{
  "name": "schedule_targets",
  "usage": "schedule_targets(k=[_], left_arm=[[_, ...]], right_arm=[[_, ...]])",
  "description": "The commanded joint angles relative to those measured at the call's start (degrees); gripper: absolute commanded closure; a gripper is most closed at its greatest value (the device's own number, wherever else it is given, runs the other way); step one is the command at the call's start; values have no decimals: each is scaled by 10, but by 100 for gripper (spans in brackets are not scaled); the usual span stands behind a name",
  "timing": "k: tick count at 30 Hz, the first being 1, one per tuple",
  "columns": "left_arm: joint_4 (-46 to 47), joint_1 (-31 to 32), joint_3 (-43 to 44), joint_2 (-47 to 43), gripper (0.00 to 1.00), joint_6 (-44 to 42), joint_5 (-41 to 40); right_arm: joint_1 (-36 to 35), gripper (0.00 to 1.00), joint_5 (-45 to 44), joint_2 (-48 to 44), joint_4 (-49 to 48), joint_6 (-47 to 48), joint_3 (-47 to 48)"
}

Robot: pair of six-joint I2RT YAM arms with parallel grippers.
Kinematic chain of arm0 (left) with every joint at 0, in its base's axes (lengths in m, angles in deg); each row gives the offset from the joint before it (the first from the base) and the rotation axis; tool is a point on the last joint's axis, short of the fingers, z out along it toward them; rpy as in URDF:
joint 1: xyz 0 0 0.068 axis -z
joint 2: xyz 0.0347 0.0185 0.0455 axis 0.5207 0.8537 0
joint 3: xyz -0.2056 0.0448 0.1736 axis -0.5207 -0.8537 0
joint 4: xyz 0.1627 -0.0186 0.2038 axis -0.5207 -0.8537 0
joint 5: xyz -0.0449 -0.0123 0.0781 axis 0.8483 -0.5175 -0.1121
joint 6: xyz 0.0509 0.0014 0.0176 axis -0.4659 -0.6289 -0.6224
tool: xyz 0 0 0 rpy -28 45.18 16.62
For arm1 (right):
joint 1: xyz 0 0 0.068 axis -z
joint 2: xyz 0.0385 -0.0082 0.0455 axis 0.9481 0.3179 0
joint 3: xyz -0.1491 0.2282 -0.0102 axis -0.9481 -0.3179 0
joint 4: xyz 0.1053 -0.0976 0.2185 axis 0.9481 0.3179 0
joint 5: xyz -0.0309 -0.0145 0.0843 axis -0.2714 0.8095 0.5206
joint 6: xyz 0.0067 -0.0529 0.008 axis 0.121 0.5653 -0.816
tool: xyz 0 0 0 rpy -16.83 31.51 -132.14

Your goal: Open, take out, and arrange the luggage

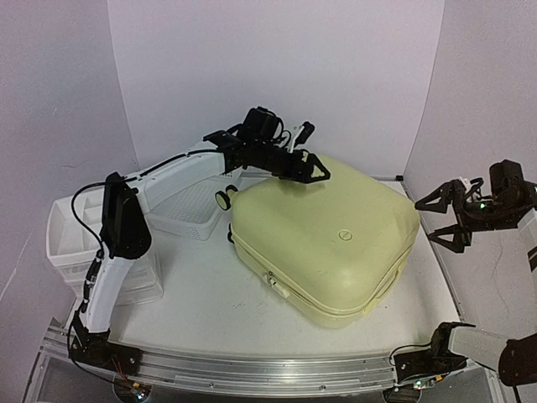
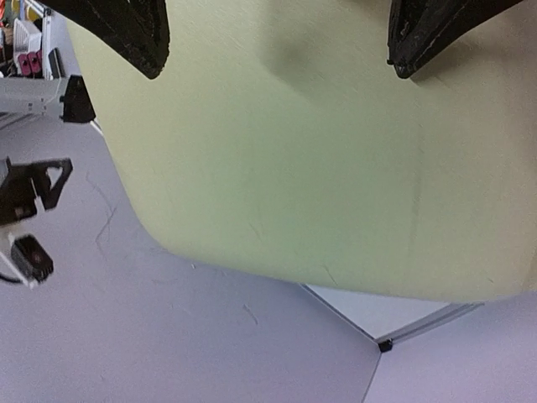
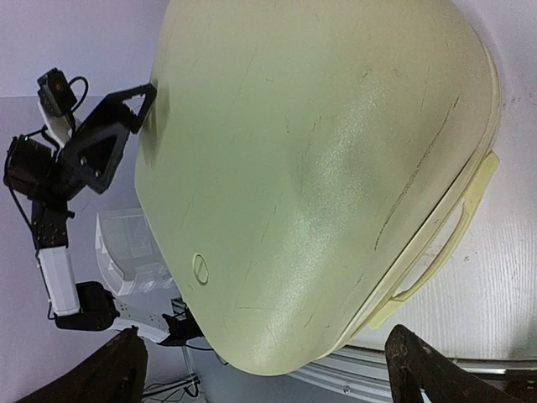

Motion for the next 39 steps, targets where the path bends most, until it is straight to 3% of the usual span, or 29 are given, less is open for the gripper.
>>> schedule_targets(k=[1, 4, 7, 14, 18, 27, 34, 39], left_arm=[[-70, 21, -103, -168, 6, -74, -155], [-98, 10, -194, -261, 1, -20, -332], [-109, -20, -289, -336, 1, 57, -377], [-117, -67, -411, -395, 0, 190, -360], [-96, -114, -427, -369, 2, 272, -259], [3, -111, -419, -281, 26, 368, -139], [26, -39, -349, -223, 45, 336, -135], [26, -5, -312, -207, 49, 303, -140]], right_arm=[[-4, 2, -18, 19, 6, 30, 37], [-4, 2, -23, 29, 6, 35, 56], [-4, 2, -23, 37, 5, 37, 73], [-4, 2, -19, 33, 8, 35, 93], [-4, 2, -16, 19, 10, 31, 86], [-4, 2, -18, -9, 17, 31, 66], [-4, 2, -19, -9, 18, 36, 64], [-4, 2, -18, -2, 18, 37, 68]])
